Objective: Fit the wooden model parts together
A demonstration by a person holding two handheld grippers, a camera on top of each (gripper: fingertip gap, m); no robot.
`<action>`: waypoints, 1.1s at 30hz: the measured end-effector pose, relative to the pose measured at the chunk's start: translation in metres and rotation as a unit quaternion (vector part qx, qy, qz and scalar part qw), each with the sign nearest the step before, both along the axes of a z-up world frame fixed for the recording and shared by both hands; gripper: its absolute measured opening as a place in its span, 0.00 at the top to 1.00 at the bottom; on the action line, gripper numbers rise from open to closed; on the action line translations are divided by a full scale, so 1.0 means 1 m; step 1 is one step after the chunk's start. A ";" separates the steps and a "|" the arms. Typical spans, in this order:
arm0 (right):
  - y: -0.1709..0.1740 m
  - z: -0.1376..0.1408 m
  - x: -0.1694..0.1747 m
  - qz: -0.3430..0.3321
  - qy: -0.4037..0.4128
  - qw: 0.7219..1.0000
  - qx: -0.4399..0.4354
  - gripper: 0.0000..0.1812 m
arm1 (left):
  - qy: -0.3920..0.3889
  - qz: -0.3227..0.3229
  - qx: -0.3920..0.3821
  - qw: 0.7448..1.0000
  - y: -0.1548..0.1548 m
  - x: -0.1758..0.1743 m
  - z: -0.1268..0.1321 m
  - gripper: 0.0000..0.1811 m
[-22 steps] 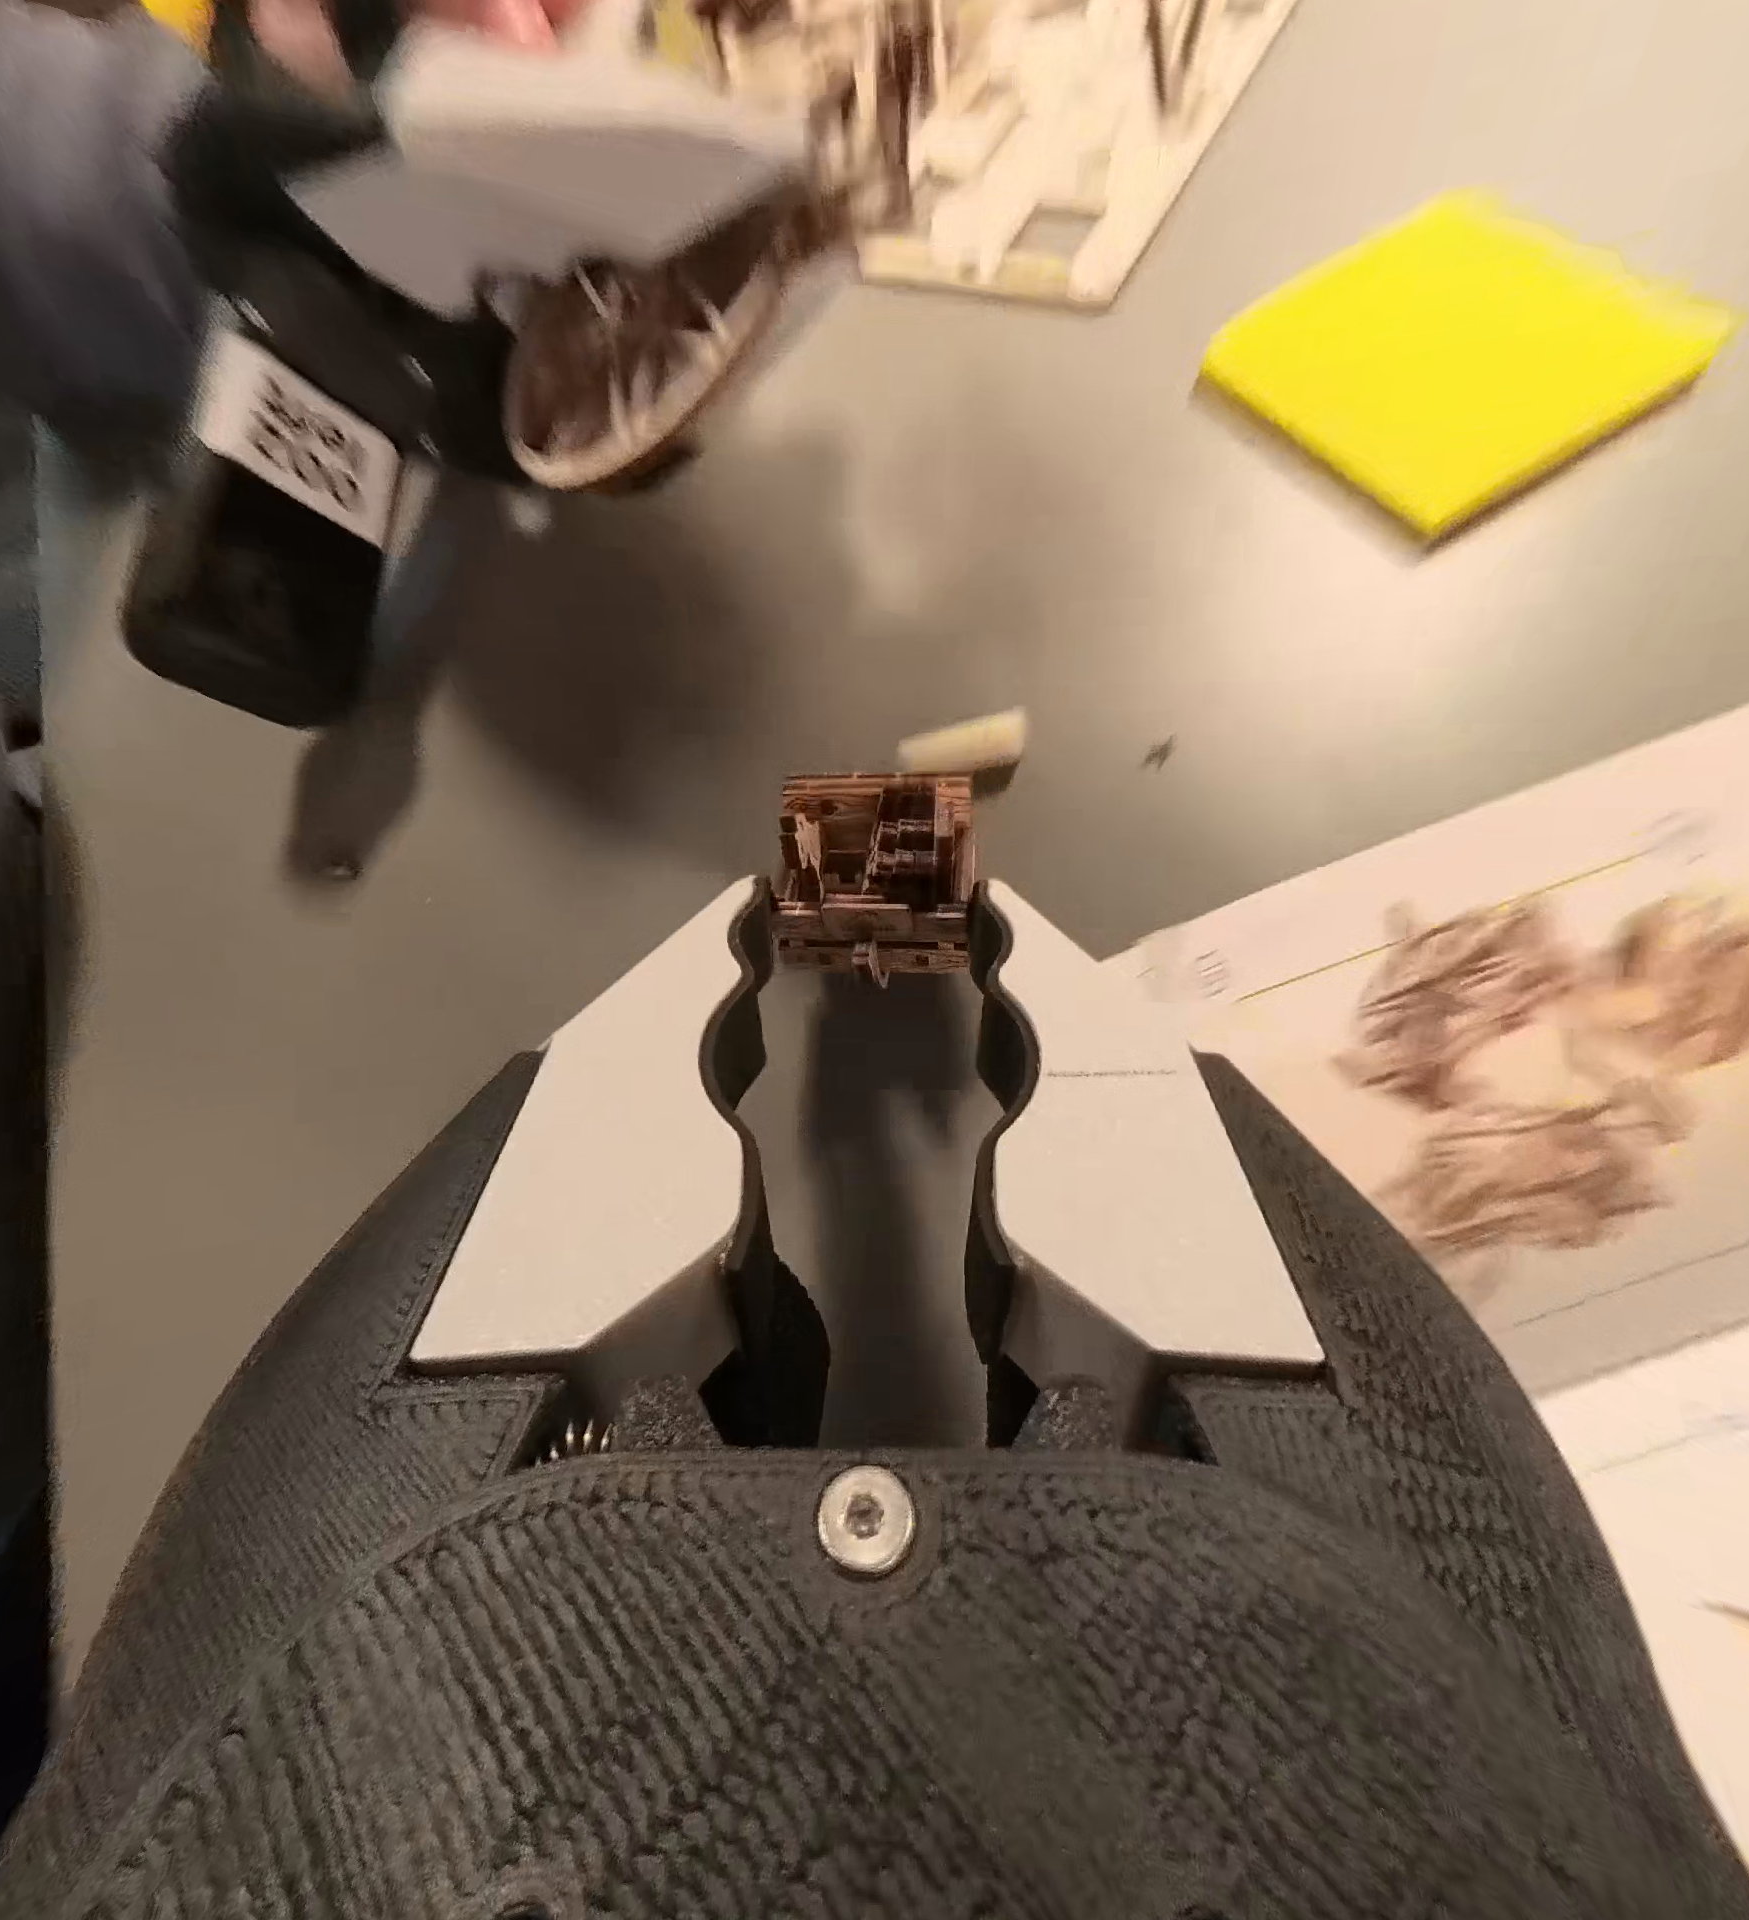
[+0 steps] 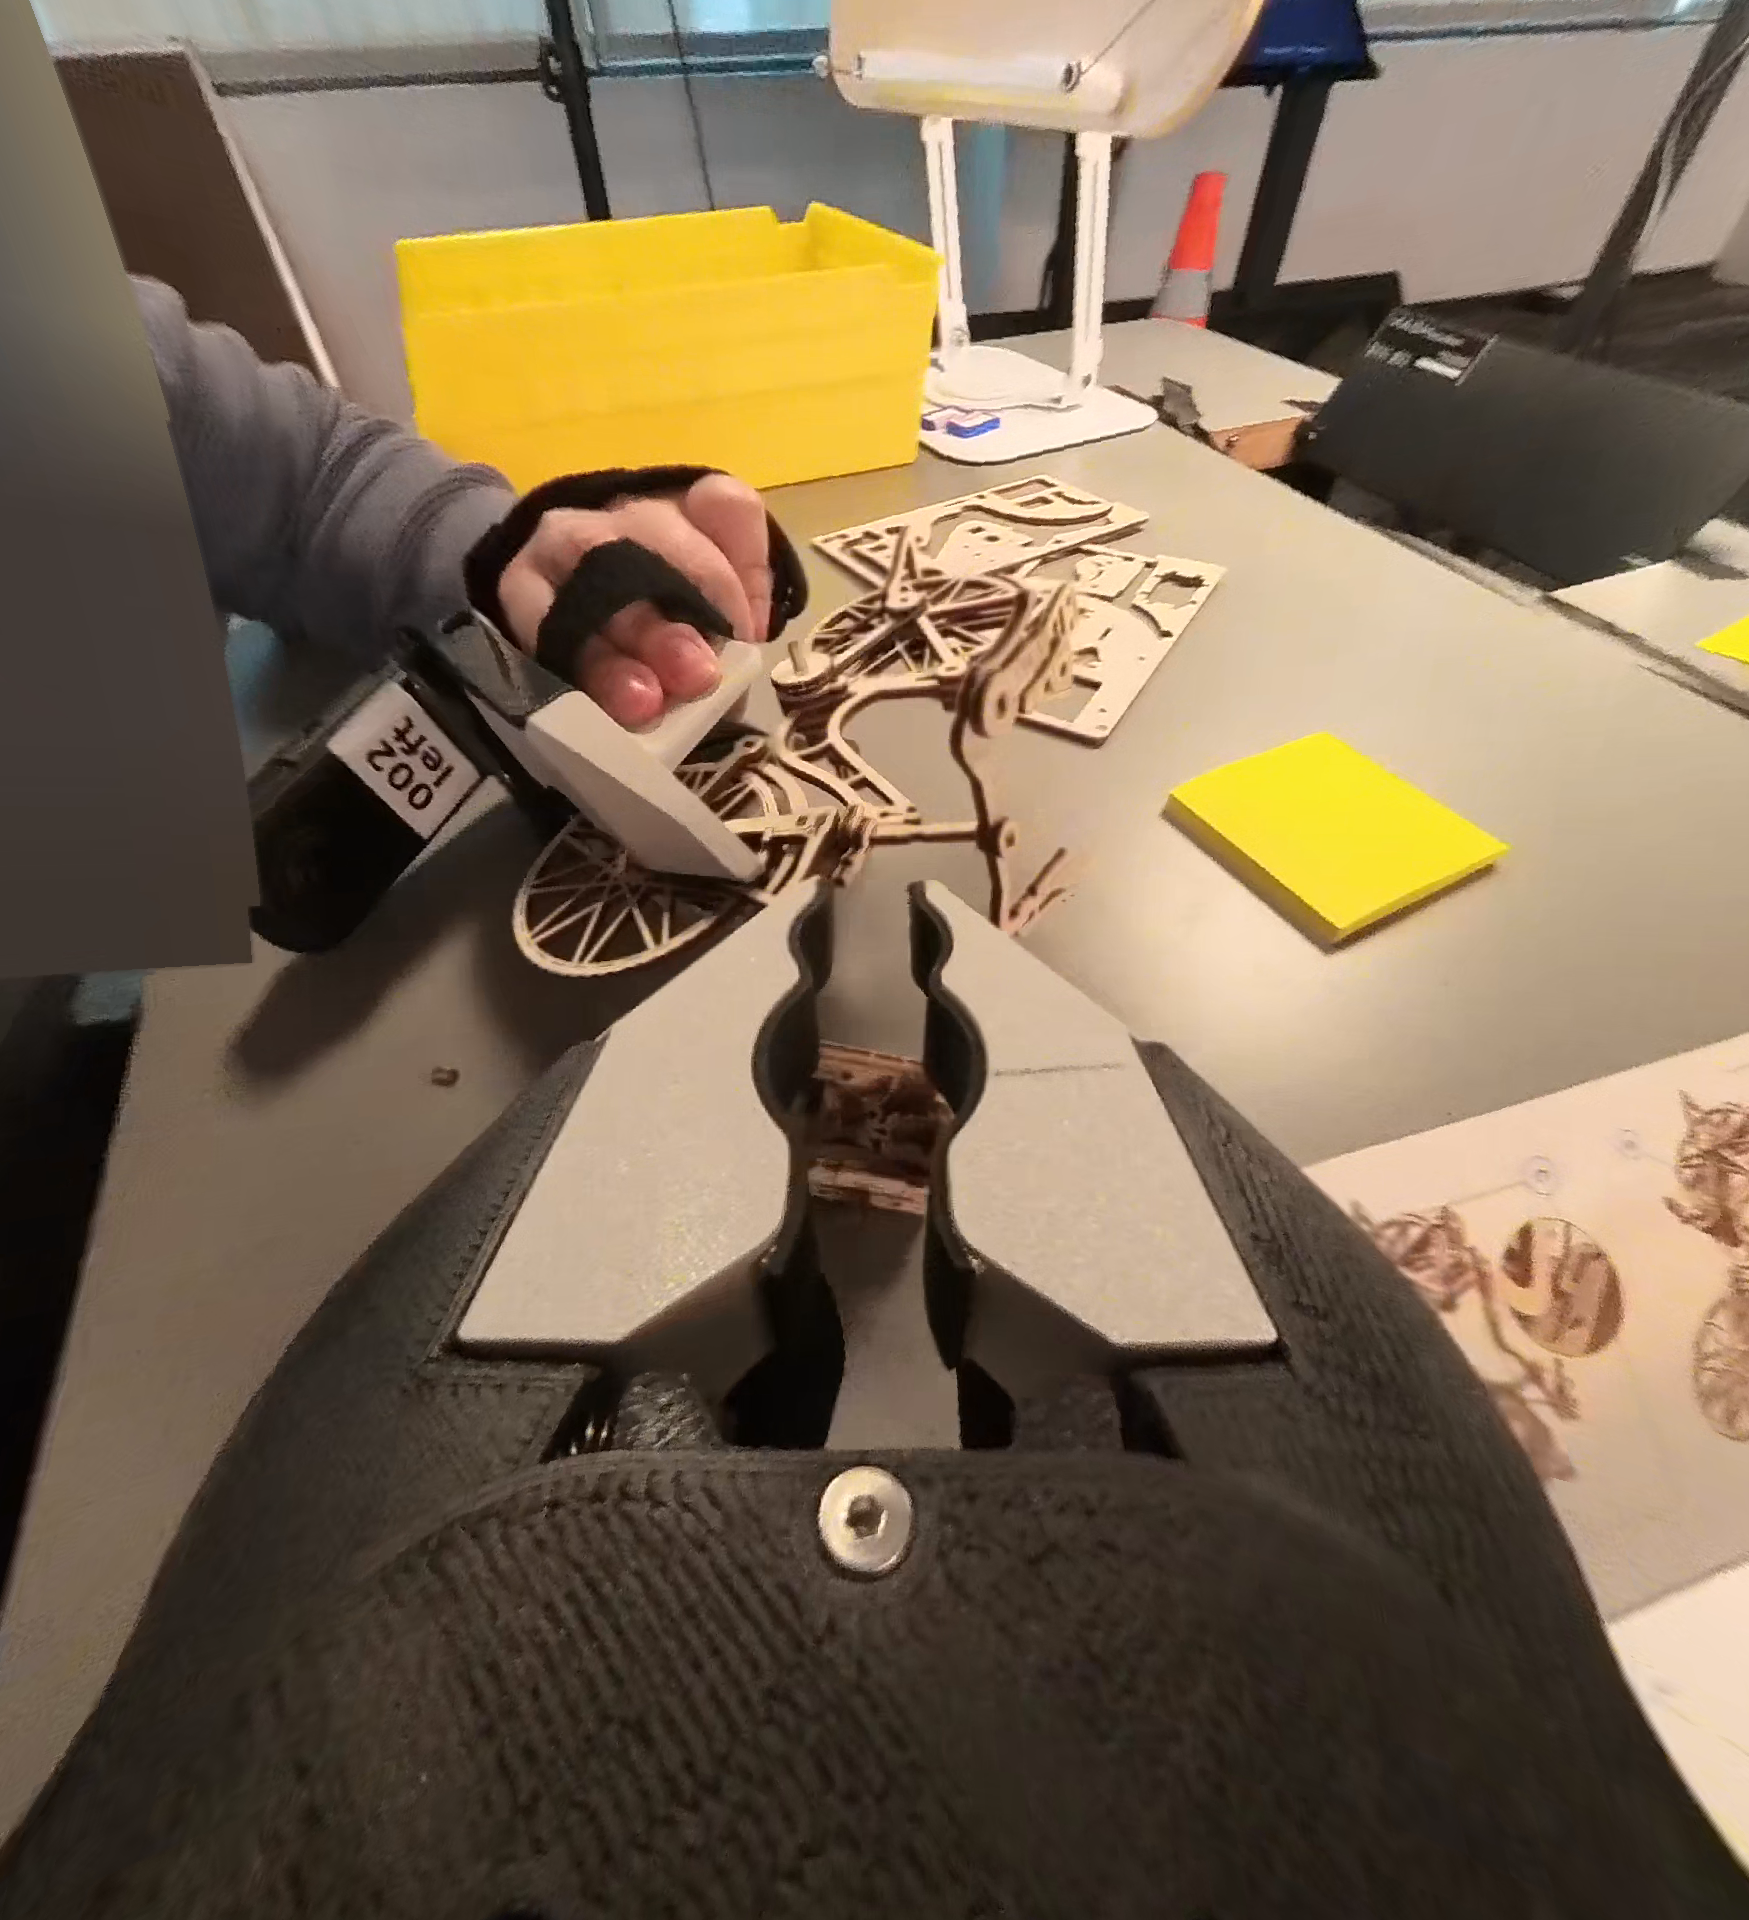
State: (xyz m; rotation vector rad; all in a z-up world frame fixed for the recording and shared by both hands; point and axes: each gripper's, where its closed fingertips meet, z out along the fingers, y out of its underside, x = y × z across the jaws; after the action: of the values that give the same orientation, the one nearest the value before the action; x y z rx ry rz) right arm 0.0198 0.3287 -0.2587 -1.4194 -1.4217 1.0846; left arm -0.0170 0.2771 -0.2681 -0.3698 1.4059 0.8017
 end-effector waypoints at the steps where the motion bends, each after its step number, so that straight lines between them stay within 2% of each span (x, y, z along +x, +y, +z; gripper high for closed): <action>1: -0.002 -0.001 -0.001 0.010 0.002 1.000 -0.020 0.94 | 0.004 -0.005 0.002 1.000 -0.003 0.002 -0.001 0.95; 6: -0.017 -0.001 -0.001 0.074 0.018 0.982 -0.172 0.94 | 0.016 -0.018 0.021 0.999 -0.011 0.005 -0.001 0.95; 14: -0.022 0.004 -0.004 0.112 0.042 0.912 -0.392 0.94 | 0.016 -0.020 0.038 0.999 -0.017 0.006 0.005 0.95; 20: -0.025 0.004 -0.005 0.118 0.040 0.899 -0.419 0.98 | 0.019 -0.019 0.041 0.999 -0.018 0.006 0.006 0.95; 33: -0.022 0.000 -0.007 0.102 0.043 0.898 -0.427 0.99 | 0.038 -0.018 0.032 0.999 -0.016 0.007 0.001 0.96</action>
State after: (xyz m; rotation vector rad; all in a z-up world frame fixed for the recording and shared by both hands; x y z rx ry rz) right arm 0.0128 0.3066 -0.2589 -1.7860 -1.0659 2.0420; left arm -0.0097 0.2610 -0.2674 -0.2655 1.4509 0.8364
